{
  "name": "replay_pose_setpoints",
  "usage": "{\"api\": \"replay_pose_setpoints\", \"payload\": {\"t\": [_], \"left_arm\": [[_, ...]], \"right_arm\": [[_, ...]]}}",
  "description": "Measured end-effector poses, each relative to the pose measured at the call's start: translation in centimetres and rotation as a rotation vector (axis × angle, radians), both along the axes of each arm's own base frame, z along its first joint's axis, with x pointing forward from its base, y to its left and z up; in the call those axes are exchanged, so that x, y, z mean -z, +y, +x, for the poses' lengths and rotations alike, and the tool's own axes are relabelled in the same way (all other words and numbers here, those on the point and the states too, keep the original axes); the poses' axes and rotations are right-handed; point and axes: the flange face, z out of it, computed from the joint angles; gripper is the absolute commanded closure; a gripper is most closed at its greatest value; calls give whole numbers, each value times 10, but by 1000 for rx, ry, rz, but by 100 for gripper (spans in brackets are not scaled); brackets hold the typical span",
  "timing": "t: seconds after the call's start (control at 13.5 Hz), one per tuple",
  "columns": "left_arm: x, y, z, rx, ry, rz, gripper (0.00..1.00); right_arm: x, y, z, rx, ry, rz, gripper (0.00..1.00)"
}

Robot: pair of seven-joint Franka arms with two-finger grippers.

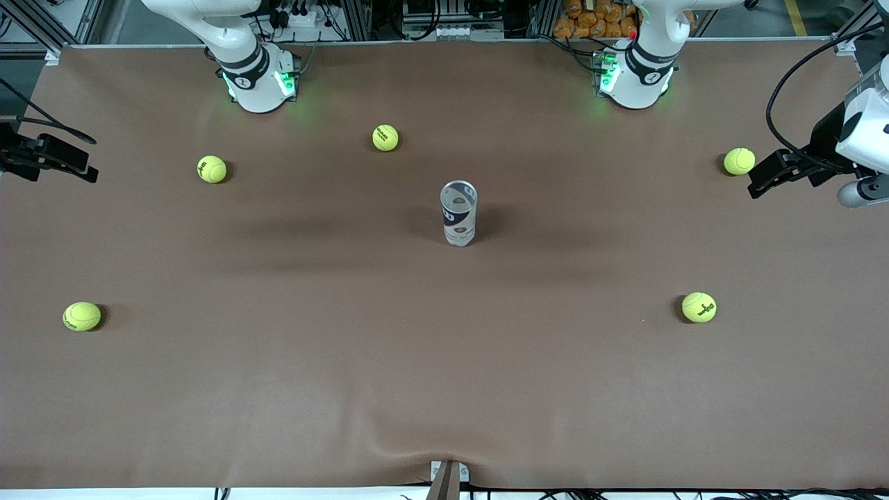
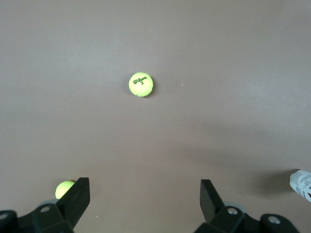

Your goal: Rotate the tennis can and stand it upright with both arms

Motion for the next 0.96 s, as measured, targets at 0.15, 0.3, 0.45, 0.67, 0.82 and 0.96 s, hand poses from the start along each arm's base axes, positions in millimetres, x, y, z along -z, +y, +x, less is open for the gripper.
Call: {"api": "replay_pose_setpoints", "payload": {"t": [0.15,0.3,0.45,0.67,0.82,0.96], "left_arm": [[-4,-9,0,17,-9,-1,0],[-5,-12,-1,23,-11,-1,0],[-5,-11,-1,21,-11,-1,0],[-5,-9,0,44,-11,0,0],[-5,-7,0,79,-9,1,0],[-5,-4,0,84,-9,2,0]], "right_arm": [[0,0,0,0,0,0,0],[0,0,0,0,0,0,0],[0,0,0,0,0,0,0],[0,0,0,0,0,0,0],[0,0,0,0,0,0,0],[0,0,0,0,0,0,0]]}}
